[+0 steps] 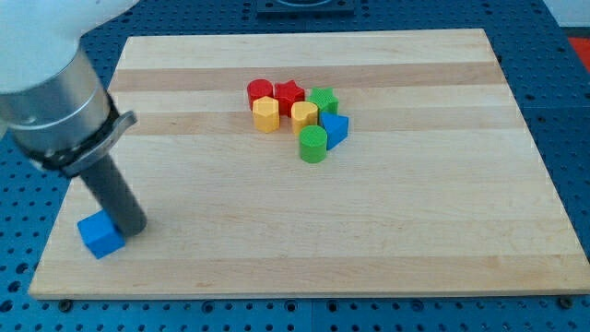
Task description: Move the arm right to the blue triangle
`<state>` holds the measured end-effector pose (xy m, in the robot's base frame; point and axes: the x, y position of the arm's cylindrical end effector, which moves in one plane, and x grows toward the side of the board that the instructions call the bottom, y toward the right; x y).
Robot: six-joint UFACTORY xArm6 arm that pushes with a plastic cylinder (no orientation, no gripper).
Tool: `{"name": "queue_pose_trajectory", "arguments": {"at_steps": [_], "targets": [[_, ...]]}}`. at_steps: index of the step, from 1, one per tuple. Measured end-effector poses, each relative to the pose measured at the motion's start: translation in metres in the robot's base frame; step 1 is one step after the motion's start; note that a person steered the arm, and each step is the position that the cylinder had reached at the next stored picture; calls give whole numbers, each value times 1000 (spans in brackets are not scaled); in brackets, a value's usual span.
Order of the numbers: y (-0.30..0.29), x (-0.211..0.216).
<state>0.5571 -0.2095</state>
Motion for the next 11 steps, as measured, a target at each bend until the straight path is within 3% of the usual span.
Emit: {"name": "queue_pose_trajectory", "arguments": {"at_steps": [2, 3, 4, 6, 7, 8, 11], "targets": [[-8, 7], [51, -1], [134, -28], [366, -95], [382, -163], [372, -195], [231, -157]]}}
